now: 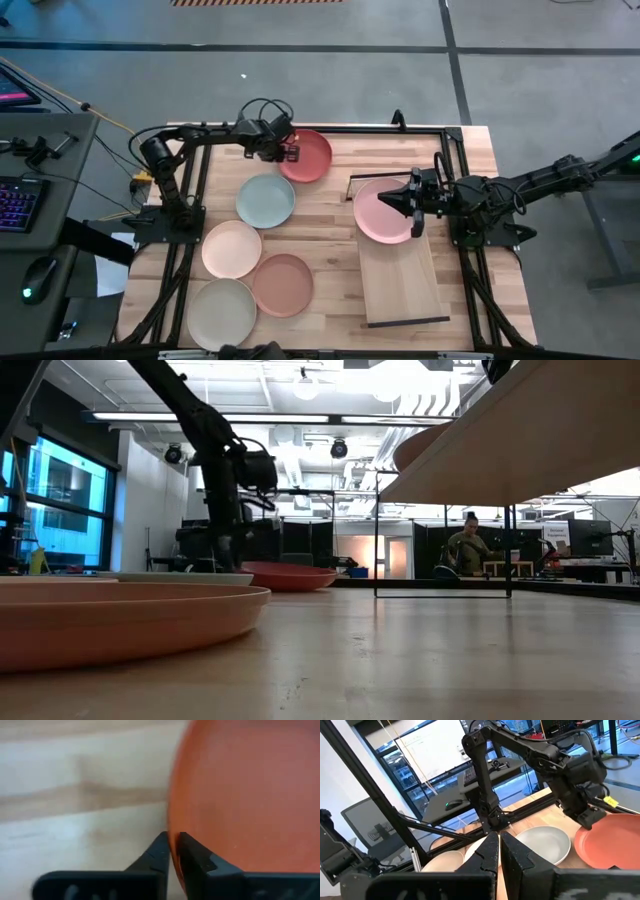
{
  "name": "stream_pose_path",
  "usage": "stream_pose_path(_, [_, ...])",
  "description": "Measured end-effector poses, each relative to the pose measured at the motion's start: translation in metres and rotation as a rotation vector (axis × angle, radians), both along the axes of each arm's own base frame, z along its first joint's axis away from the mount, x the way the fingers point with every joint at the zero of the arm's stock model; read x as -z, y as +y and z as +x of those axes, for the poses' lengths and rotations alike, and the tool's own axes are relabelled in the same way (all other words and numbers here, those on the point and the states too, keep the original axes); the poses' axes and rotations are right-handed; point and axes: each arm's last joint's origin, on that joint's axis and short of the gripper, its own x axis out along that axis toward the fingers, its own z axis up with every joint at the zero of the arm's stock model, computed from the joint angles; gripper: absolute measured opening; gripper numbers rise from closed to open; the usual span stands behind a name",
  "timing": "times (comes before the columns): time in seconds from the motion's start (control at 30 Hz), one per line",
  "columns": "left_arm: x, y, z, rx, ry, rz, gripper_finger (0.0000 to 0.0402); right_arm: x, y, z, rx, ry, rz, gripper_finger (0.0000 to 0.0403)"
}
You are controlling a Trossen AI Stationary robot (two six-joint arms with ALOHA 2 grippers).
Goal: Place and stack plates onto a shelf
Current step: Stack the orange plate on top of the pink plate on the shelf
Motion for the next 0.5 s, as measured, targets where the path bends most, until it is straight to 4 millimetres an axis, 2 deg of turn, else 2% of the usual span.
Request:
stream_pose_path(0.2, [-0.025, 0.006, -0.01, -0.019, -0.065, 0.072, 0.0004, 0.0, 0.0, 0.0, 0.0, -0.002, 0.0, 0.0])
stream_pose_path(0.37, [-0.067, 0.008, -0.03, -0.042, -0.137, 0.191, 0.0003, -0.001, 0.0, 0.0, 0.0, -0.006, 0.001, 0.0])
stream_pose_path(0.5, [-0.106, -0.004, -0.047, -0.036, -0.227, 0.279, 0.0002, -0.001, 0.0, 0.0, 0.0, -0.006, 0.001, 0.0])
